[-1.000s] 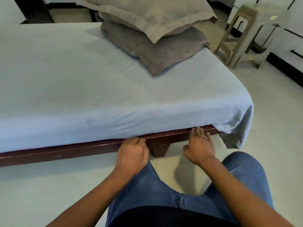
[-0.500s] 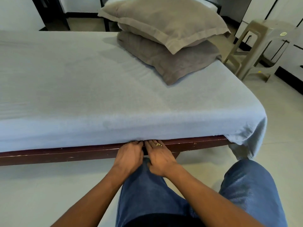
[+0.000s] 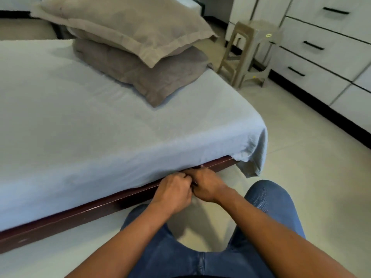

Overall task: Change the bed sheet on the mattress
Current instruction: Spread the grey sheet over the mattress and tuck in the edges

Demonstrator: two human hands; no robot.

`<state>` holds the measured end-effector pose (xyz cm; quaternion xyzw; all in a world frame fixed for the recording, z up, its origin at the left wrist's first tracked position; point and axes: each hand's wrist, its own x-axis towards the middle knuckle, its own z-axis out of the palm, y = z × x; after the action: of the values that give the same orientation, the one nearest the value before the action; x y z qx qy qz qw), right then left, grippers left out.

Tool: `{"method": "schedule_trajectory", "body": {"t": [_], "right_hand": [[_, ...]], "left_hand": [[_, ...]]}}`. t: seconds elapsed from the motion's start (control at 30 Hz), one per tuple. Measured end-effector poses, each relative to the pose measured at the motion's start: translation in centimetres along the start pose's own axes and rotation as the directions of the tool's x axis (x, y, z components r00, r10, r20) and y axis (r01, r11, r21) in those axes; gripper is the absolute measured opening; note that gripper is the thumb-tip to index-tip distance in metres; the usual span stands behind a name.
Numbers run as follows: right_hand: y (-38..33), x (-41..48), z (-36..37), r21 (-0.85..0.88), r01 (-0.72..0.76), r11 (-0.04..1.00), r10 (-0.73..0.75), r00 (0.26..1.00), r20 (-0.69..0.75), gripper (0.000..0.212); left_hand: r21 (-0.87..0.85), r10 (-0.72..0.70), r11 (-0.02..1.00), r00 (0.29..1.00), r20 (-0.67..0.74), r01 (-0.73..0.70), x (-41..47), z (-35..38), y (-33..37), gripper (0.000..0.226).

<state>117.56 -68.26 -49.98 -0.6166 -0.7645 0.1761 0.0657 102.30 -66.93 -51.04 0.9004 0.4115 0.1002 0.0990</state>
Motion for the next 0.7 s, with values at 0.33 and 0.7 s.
{"method": "schedule_trajectory", "body": {"t": [0.33, 0.7], "right_hand": [[14.8, -2.3, -4.6, -0.168, -0.389, 0.906, 0.401, 0.915, 0.043, 0.064], [18.3, 0.1, -5.3, -0.153, -0.407, 0.9, 0.416, 0.909, 0.024, 0.054]], "left_hand": [[-0.073, 0.201, 0.979, 0.951, 0.235, -0.189, 10.3, 3.4, 5.8, 0.076], [0.094, 0.125, 0.982, 0.936, 0.329, -0.165, 12.7, 4.0, 8.9, 0.081]]}}
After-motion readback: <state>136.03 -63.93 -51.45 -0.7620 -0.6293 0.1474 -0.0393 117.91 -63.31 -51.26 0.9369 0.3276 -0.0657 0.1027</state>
